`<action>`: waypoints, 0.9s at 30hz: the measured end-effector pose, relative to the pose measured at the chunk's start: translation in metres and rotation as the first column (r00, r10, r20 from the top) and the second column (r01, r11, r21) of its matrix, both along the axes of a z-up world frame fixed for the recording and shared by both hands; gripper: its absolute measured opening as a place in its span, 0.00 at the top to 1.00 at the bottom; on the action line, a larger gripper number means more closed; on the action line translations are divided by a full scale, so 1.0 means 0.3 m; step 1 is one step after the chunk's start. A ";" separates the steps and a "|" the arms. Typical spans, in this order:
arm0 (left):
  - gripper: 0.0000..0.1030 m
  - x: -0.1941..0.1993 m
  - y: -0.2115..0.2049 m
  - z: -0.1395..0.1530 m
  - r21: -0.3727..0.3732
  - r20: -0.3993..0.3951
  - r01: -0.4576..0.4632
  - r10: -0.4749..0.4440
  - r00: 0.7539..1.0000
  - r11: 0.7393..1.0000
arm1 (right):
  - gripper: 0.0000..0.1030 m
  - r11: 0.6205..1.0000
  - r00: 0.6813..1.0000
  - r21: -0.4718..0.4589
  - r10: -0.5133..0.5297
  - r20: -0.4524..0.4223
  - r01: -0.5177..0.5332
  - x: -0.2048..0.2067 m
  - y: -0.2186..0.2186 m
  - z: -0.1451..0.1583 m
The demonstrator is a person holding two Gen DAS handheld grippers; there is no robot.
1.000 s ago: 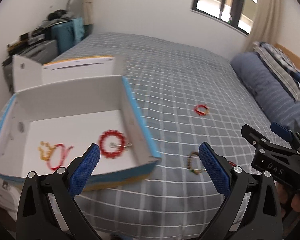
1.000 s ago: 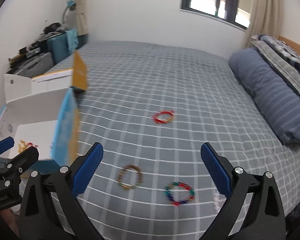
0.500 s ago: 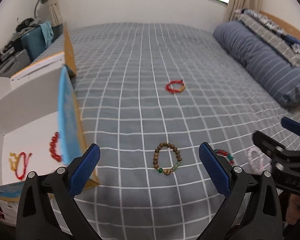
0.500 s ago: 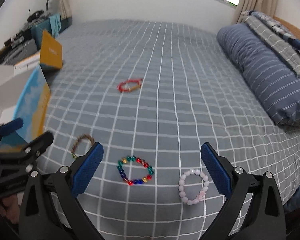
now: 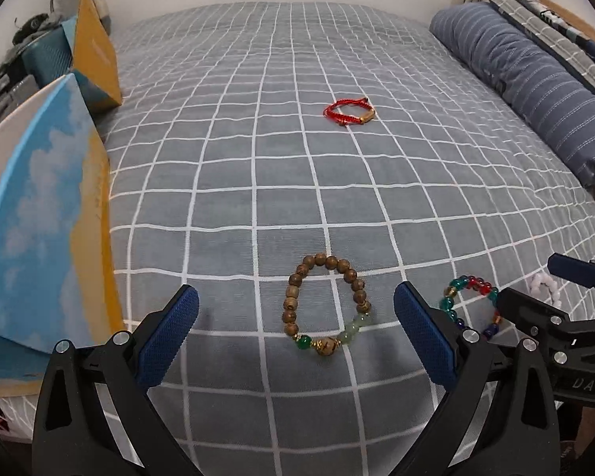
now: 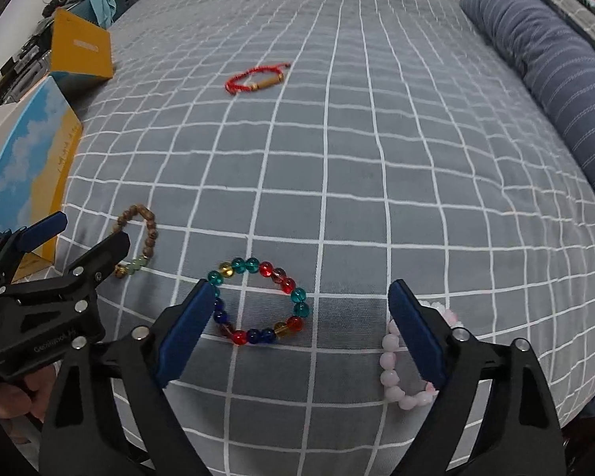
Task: Organize jewelry
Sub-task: 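Grasp the brown wooden bracelet with the left tool while the right tool grasps the multicolour bracelet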
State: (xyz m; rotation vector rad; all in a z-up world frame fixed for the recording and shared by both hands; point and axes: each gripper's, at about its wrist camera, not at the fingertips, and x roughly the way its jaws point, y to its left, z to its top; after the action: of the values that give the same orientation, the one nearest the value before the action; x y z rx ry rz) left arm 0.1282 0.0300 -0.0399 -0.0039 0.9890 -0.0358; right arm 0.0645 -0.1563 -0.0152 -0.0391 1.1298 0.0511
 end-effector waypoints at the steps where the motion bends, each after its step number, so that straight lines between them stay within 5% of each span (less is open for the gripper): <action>1: 0.06 0.005 -0.004 -0.010 0.002 -0.009 0.002 -0.002 1.000 1.000 | 0.22 1.000 1.000 0.010 -0.006 -0.019 0.006 0.008 -0.006 -0.017; 5: 0.09 0.025 -0.006 -0.038 -0.009 -0.031 -0.003 0.003 1.000 1.000 | 0.30 0.999 0.997 0.036 -0.016 -0.073 0.019 0.028 -0.024 -0.065; 12: 0.36 0.052 -0.040 -0.080 -0.041 -0.102 0.030 -0.034 0.994 0.999 | 0.43 1.000 0.992 0.008 0.002 -0.129 -0.001 0.056 -0.008 -0.121; 16: 0.50 0.052 -0.054 -0.083 -0.030 -0.112 0.028 -0.031 0.993 0.999 | 0.63 1.000 0.992 0.006 -0.004 -0.128 0.004 0.064 -0.021 -0.112; 19: 0.70 0.054 -0.049 -0.081 -0.021 -0.115 0.014 -0.017 0.993 1.000 | 0.79 1.000 0.991 0.025 0.007 -0.134 -0.004 0.063 -0.032 -0.110; 21: 0.92 0.056 -0.041 -0.077 -0.025 -0.126 0.012 -0.015 0.992 1.000 | 0.89 1.000 0.991 0.027 0.005 -0.130 -0.002 0.064 -0.040 -0.105; 27: 0.92 0.054 -0.043 -0.033 -0.034 -0.116 0.033 -0.036 0.993 0.999 | 0.91 0.998 0.995 0.054 -0.008 -0.102 0.013 0.049 -0.065 -0.068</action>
State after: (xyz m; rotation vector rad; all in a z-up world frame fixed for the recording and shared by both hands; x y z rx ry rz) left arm 0.1442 0.0172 -0.0498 -0.0184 1.1057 -0.0838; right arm 0.0792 -0.1759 -0.0357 0.0179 1.2300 0.0752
